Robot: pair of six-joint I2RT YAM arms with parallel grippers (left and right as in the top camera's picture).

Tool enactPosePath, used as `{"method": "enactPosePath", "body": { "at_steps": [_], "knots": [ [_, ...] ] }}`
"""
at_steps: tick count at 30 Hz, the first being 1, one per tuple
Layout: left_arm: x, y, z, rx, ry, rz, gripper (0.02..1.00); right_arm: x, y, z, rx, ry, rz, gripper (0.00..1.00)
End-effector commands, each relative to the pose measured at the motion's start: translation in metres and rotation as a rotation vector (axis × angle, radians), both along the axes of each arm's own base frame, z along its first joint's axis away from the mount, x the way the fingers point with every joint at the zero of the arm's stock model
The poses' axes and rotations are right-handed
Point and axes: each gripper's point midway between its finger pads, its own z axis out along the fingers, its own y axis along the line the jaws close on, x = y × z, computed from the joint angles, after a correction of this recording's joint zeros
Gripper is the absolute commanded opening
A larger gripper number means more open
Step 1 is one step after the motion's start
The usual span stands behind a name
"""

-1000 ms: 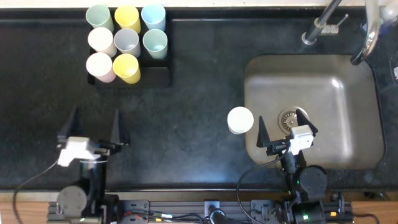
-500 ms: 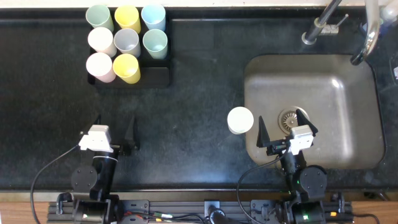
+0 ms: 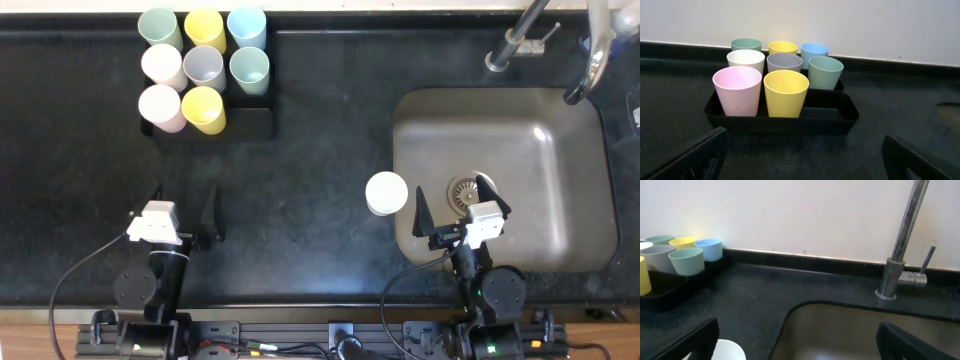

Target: Store Cups

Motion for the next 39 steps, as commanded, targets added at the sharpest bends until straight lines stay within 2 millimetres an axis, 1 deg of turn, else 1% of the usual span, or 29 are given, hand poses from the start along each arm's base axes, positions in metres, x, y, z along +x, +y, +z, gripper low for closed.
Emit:
{"method": "enactPosePath", "body": {
  "at_steps": [1,20,27,28,31,32,33,35,36,39],
  "knots": [
    [-0.001,-0.004,0.001,0.017,-0.007,-0.020,1.000,0.001,-0.001,-0.004,0.003,0.003,-0.006,0.998],
    [-0.001,-0.004,0.001,0.017,-0.007,-0.020,1.000,0.001,-0.001,-0.004,0.003,0.002,-0.005,0.998],
    [-0.001,-0.004,0.001,0.017,-0.007,-0.020,0.998,0.001,-0.002,0.002,0.005,-0.005,-0.010,0.998],
    [-0.001,-0.004,0.001,0.017,-0.007,-0.020,0.998,0.000,-0.002,0.006,0.003,0.000,-0.012,0.996],
    [-0.001,-0.004,0.001,0.017,-0.007,-0.020,0.998,0.004,-0.003,0.041,-0.002,0.044,-0.022,0.996],
    [-0.001,-0.004,0.001,0.017,-0.007,-0.020,0.998,0.005,-0.001,0.047,0.000,0.068,-0.008,0.998],
    [-0.001,-0.004,0.001,0.017,-0.007,-0.020,1.000,0.007,0.007,0.063,0.018,0.128,0.032,0.996],
    [-0.001,-0.004,0.001,0.017,-0.007,-0.020,1.000,0.010,0.019,0.080,0.035,0.235,0.097,0.998],
    [-0.001,-0.004,0.001,0.017,-0.007,-0.020,1.000,0.011,0.026,0.089,0.037,0.318,0.135,0.996],
    [-0.001,-0.004,0.001,0.017,-0.007,-0.020,1.000,0.011,0.032,0.101,0.033,0.543,0.163,0.998]
  ]
}}
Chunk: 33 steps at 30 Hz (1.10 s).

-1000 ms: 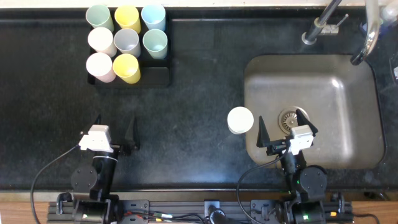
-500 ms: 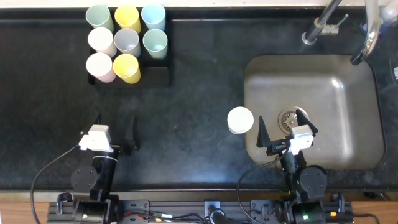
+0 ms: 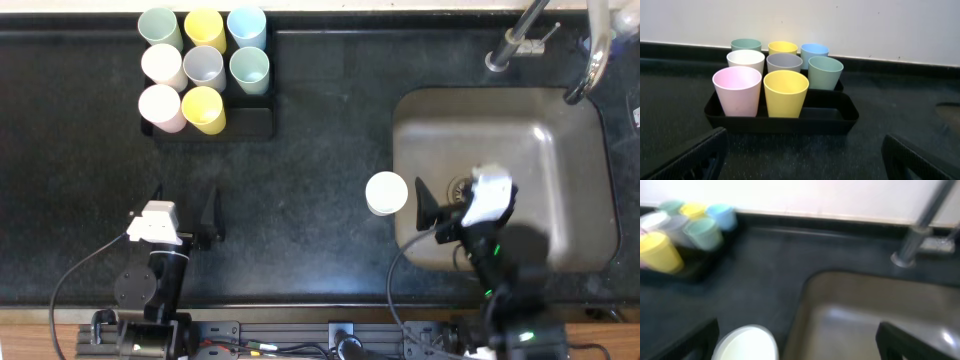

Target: Store Cups

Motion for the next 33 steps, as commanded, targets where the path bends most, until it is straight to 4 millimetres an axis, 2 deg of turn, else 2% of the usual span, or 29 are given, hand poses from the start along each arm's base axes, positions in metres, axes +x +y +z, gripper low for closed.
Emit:
{"method": "enactPosePath", "body": {
  "at_steps": [1,2,3,4,8,10,15,17,23,26,29,32,33],
  "knots": [
    [-0.001,-0.003,0.001,0.017,-0.007,-0.019,1.000,0.003,0.019,0.049,0.051,0.202,0.082,0.998],
    [-0.001,-0.003,0.001,0.017,-0.007,-0.019,1.000,0.001,0.019,0.050,0.038,0.357,0.077,0.996],
    [-0.001,-0.003,0.001,0.017,-0.007,-0.019,1.000,-0.001,0.019,0.048,0.033,0.430,0.076,0.996],
    [-0.001,-0.003,0.001,0.017,-0.007,-0.019,1.000,-0.004,0.019,0.036,0.022,0.588,0.073,0.998],
    [-0.001,-0.003,0.001,0.017,-0.007,-0.019,1.000,-0.010,0.018,-0.006,-0.030,0.885,0.082,0.998],
    [-0.001,-0.003,0.001,0.017,-0.007,-0.019,1.000,-0.010,0.019,-0.028,-0.050,0.999,0.084,0.998],
    [-0.001,-0.003,0.001,0.017,-0.007,-0.019,1.000,0.000,0.025,-0.066,-0.090,1.157,0.092,0.998],
    [-0.001,-0.003,0.001,0.017,-0.007,-0.019,1.000,0.004,0.023,-0.090,-0.139,1.247,0.079,0.998],
    [-0.001,-0.004,0.001,0.017,-0.007,-0.020,0.998,0.009,0.022,-0.127,-0.222,1.354,0.042,0.998],
    [-0.001,-0.004,0.001,0.017,-0.007,-0.020,1.000,0.014,0.027,-0.139,-0.237,1.366,0.046,0.993],
    [-0.001,-0.003,0.001,0.017,-0.007,-0.019,1.000,0.017,0.029,-0.146,-0.266,1.364,0.018,0.947],
    [-0.001,-0.003,0.001,0.017,-0.007,-0.019,1.000,0.023,0.033,-0.148,-0.268,1.340,0.008,0.818],
    [-0.001,-0.003,0.001,0.017,-0.007,-0.019,1.000,0.025,0.035,-0.149,-0.264,1.328,0.006,0.704]
  ]
}}
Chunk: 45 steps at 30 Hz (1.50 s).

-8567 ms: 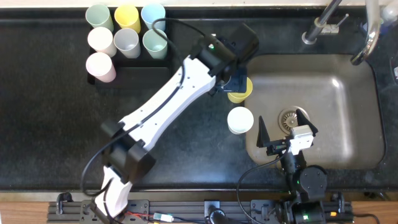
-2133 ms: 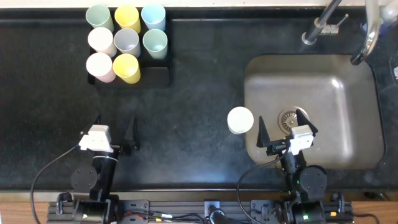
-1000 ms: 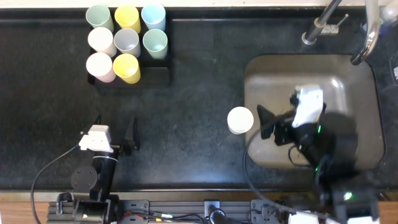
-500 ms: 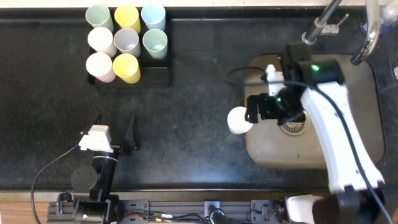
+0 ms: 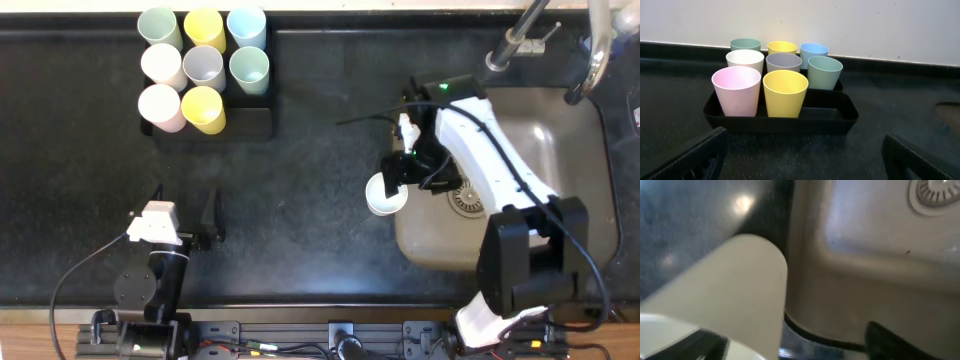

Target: Store Cups

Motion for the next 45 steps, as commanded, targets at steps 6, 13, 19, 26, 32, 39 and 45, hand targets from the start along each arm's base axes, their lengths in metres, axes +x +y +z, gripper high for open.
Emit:
{"method": "enactPosePath", "body": {
  "at_steps": [6,13,19,26,32,39,45],
  "knots": [
    [-0.001,-0.003,0.000,0.018,-0.005,-0.017,1.000,0.013,0.016,-0.001,-0.014,-0.073,0.021,0.334],
    [-0.001,-0.003,0.000,0.018,-0.005,-0.017,1.000,0.016,0.031,-0.001,0.008,-0.102,0.056,0.045],
    [-0.001,-0.003,0.000,0.018,-0.005,-0.017,1.000,0.022,0.045,0.033,0.061,-0.211,0.068,0.042],
    [-0.001,-0.003,0.000,0.018,-0.005,-0.017,1.000,0.064,0.101,0.136,0.186,-0.483,-0.031,0.042],
    [-0.001,-0.003,0.000,0.018,-0.005,-0.017,1.000,0.096,0.171,0.179,0.298,-0.600,0.013,0.045],
    [-0.001,-0.003,0.000,0.018,-0.005,-0.017,1.000,0.143,0.220,0.163,0.305,-0.652,-0.007,0.042],
    [-0.001,-0.003,0.000,0.018,-0.005,-0.017,1.000,0.156,0.243,0.113,0.276,-0.603,0.002,0.045]
  ]
}}
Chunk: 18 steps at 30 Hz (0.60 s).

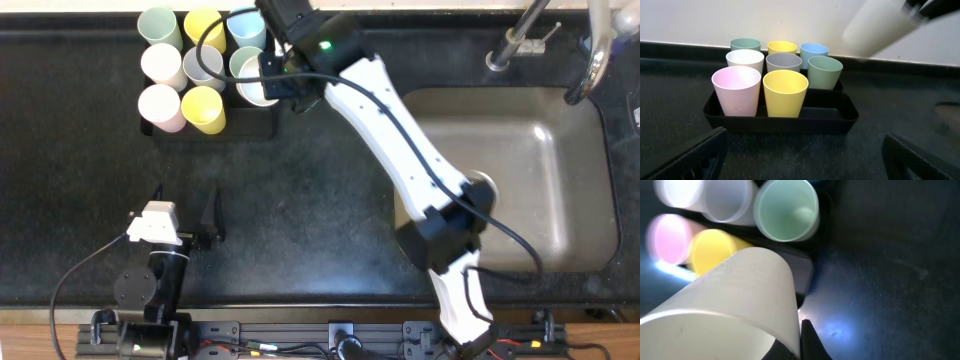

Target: Store Cups

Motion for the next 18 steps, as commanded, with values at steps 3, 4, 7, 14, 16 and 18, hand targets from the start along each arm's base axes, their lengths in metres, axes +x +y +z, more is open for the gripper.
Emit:
{"method": "enactPosePath", "body": {
  "at_steps": [3,4,7,14,16,18],
  "knots": [
    [-0.001,-0.003,0.000,0.018,-0.005,-0.017,1.000,0.003,0.017,-0.024,-0.013,0.025,-0.024,0.045],
    [-0.001,-0.003,0.000,0.018,-0.005,-0.017,1.000,0.003,0.020,-0.027,-0.016,0.030,-0.020,0.045],
    [-0.001,-0.003,0.000,0.018,-0.005,-0.017,1.000,0.000,0.027,-0.035,-0.022,0.037,-0.006,0.042],
    [-0.001,-0.003,0.000,0.018,-0.005,-0.017,1.000,-0.005,0.034,-0.054,-0.048,0.068,0.010,0.042],
    [-0.001,-0.003,0.000,0.018,-0.005,-0.017,1.000,-0.005,0.033,-0.059,-0.056,0.076,0.009,0.042],
    [-0.001,-0.003,0.000,0.018,-0.005,-0.017,1.000,-0.004,0.032,-0.063,-0.066,0.079,0.006,0.045]
  ]
}}
